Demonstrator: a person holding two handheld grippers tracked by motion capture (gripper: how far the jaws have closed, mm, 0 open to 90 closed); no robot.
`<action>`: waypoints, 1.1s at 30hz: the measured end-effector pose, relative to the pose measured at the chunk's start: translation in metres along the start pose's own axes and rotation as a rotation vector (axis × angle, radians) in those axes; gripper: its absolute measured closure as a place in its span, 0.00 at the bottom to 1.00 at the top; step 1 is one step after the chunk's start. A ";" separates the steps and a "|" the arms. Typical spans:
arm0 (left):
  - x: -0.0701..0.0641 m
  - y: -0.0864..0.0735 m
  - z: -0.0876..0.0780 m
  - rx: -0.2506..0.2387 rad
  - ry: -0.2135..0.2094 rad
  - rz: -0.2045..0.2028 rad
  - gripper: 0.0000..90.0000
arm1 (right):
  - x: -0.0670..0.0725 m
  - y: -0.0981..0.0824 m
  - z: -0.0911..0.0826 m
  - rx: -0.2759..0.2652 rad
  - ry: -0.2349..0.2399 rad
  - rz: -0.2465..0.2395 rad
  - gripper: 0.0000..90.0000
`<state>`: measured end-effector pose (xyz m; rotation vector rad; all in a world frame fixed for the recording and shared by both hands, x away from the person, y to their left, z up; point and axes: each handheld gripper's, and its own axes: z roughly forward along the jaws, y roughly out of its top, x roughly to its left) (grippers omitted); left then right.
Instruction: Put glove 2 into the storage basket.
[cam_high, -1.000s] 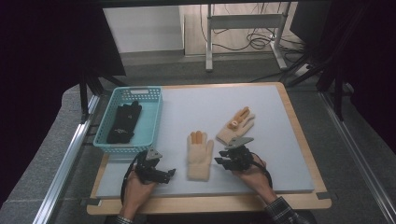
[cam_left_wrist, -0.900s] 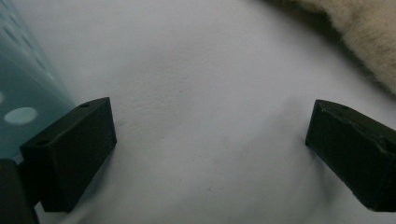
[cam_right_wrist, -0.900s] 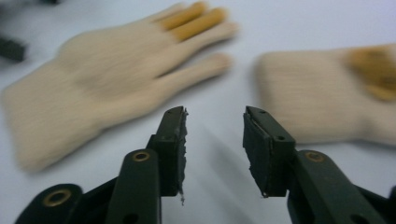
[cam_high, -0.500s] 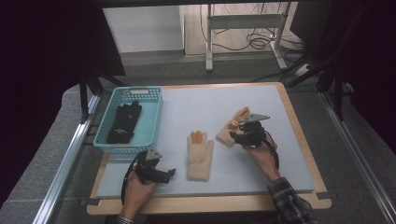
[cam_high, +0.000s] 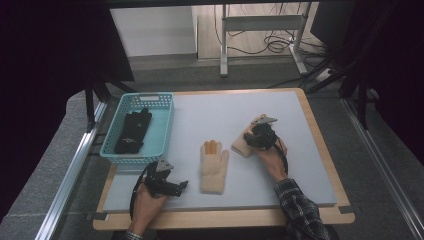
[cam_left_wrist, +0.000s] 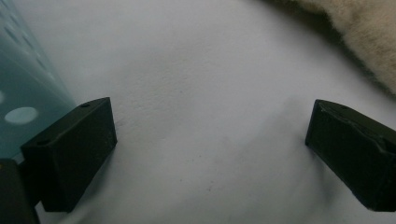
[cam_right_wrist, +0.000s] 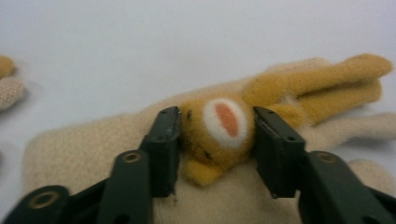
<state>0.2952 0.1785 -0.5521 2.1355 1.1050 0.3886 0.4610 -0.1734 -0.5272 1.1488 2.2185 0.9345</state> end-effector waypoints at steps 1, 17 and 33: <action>0.000 0.000 0.000 0.000 0.000 0.000 0.02 | 0.000 0.000 -0.001 0.004 -0.002 -0.007 0.65; 0.000 0.000 0.000 0.000 0.000 -0.001 0.03 | -0.003 0.010 -0.068 -0.081 0.154 -0.076 0.68; 0.000 0.000 0.000 -0.003 0.001 -0.003 0.03 | 0.089 0.027 -0.102 -0.105 0.488 -0.332 0.68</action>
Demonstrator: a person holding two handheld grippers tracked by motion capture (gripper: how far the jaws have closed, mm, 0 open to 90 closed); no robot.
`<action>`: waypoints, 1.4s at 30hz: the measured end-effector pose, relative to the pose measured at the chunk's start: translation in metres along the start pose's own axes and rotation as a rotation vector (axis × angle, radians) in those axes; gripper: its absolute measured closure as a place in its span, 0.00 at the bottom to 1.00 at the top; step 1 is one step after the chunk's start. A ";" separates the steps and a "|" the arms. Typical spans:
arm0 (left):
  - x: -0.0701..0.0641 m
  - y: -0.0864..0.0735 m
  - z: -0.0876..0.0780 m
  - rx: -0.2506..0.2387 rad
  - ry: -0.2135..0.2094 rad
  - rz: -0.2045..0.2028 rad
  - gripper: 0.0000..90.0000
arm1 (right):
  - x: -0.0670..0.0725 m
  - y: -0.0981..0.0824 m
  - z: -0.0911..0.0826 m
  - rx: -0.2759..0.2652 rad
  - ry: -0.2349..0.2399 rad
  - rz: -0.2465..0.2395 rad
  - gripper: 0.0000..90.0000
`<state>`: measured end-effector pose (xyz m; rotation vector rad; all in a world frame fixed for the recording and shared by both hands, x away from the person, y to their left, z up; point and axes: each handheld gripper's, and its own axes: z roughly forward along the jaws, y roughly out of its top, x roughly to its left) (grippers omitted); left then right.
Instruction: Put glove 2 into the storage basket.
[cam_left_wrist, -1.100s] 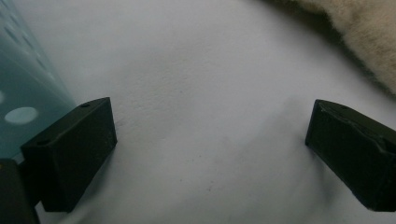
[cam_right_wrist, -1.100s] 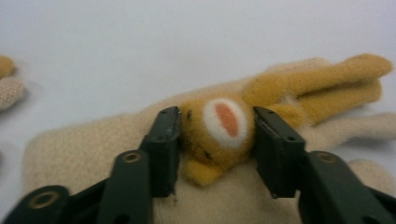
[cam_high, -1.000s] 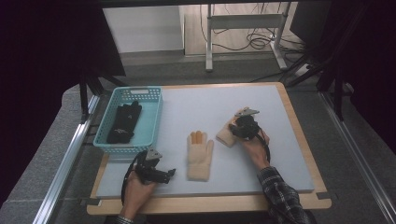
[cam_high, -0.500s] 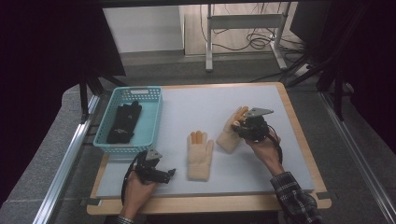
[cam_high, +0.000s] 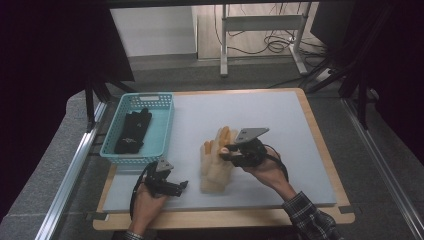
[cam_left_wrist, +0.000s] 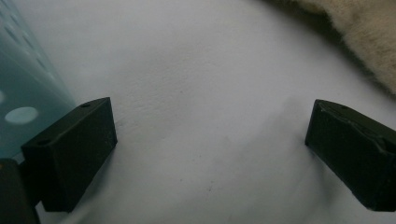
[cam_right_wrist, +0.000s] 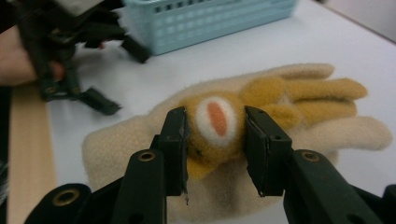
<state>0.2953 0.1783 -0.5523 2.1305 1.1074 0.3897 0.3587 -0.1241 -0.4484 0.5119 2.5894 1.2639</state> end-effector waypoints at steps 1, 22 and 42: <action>0.000 0.000 0.000 0.001 0.000 0.000 0.03 | 0.004 0.002 0.005 0.011 0.017 -0.017 0.68; 0.000 0.000 0.000 0.000 0.000 0.001 0.03 | 0.016 -0.009 0.062 0.117 0.054 -0.076 0.51; 0.000 0.000 0.000 0.003 0.000 0.002 0.03 | -0.009 -0.054 0.020 0.106 -0.010 0.100 0.84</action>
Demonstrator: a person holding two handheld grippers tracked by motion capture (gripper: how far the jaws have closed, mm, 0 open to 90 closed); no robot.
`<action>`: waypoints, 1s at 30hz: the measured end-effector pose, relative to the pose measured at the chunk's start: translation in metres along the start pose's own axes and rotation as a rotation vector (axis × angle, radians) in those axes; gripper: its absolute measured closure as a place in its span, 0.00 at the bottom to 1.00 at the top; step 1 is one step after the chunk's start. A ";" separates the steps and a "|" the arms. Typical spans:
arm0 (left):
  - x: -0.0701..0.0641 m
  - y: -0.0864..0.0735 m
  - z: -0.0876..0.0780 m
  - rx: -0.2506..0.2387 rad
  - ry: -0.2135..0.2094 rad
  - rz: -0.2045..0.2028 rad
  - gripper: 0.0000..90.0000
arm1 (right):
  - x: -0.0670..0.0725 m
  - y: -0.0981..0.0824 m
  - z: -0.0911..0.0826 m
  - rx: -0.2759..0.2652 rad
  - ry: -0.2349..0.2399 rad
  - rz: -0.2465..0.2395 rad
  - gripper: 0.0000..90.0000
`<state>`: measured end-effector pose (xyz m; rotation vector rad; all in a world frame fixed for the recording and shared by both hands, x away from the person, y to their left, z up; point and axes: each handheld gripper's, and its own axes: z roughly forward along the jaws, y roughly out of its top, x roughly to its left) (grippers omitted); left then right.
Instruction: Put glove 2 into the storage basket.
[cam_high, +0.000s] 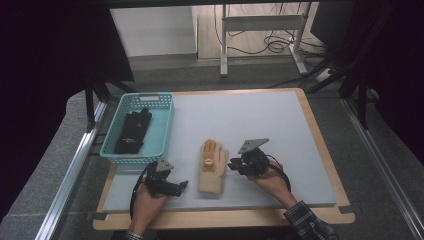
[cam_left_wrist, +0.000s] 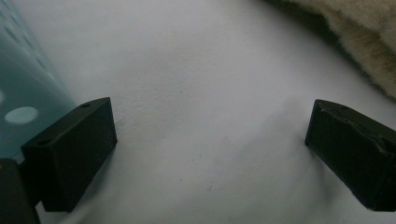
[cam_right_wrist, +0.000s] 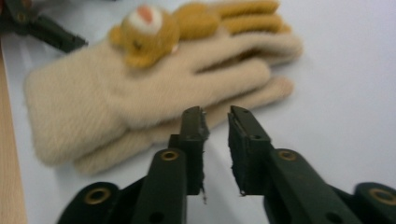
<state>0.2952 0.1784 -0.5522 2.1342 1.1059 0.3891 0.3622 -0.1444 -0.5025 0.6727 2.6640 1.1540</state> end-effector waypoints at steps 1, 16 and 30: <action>0.000 0.000 0.000 0.000 0.000 0.000 0.03 | 0.002 -0.003 0.001 0.008 0.004 0.004 0.86; 0.000 0.000 0.000 -0.001 0.000 0.000 0.03 | 0.025 -0.013 0.027 0.037 0.043 -0.047 0.90; 0.005 -0.007 -0.008 0.009 0.002 -0.004 0.04 | 0.034 -0.001 0.044 0.018 0.052 -0.050 0.88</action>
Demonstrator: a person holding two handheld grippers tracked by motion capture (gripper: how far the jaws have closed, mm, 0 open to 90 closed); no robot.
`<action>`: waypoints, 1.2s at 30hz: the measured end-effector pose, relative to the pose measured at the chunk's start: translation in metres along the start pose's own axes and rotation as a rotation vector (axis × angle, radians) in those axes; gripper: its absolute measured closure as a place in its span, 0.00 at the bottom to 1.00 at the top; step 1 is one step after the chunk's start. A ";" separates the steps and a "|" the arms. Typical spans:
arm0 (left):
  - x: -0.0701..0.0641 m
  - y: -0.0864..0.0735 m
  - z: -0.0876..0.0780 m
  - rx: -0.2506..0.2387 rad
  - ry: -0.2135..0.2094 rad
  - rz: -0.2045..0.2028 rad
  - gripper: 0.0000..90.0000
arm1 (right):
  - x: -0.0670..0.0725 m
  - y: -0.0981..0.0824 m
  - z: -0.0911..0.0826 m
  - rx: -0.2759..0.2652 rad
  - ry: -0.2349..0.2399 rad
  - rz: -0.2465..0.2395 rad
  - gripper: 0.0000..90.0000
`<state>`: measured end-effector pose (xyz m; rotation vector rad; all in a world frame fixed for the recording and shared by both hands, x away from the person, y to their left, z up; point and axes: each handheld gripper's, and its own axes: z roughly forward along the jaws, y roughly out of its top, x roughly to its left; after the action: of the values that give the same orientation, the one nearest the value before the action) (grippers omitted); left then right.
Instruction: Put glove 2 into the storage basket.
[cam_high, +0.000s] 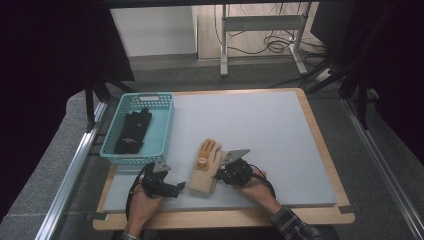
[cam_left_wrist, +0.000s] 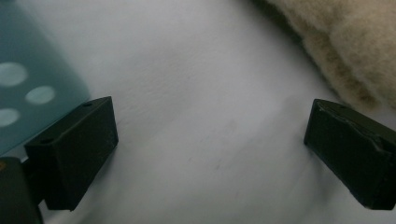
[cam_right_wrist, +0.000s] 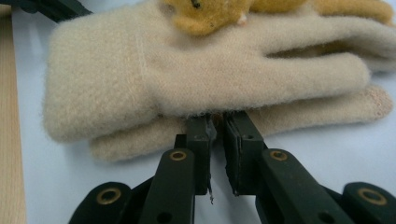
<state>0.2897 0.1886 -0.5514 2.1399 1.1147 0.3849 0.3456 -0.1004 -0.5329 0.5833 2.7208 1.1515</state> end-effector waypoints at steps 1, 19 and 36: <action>0.001 -0.002 -0.001 -0.003 0.001 -0.005 0.03 | 0.000 0.001 0.001 -0.003 0.002 0.002 0.88; 0.001 -0.012 -0.010 -0.006 0.010 -0.012 0.03 | 0.006 0.021 0.027 -0.021 -0.006 0.000 0.86; 0.000 -0.015 -0.010 -0.021 0.014 -0.014 0.01 | -0.019 -0.004 -0.032 -0.064 -0.149 0.034 0.55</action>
<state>0.2750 0.1985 -0.5549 2.1129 1.1283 0.4037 0.3536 -0.1317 -0.5142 0.6797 2.5489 1.1489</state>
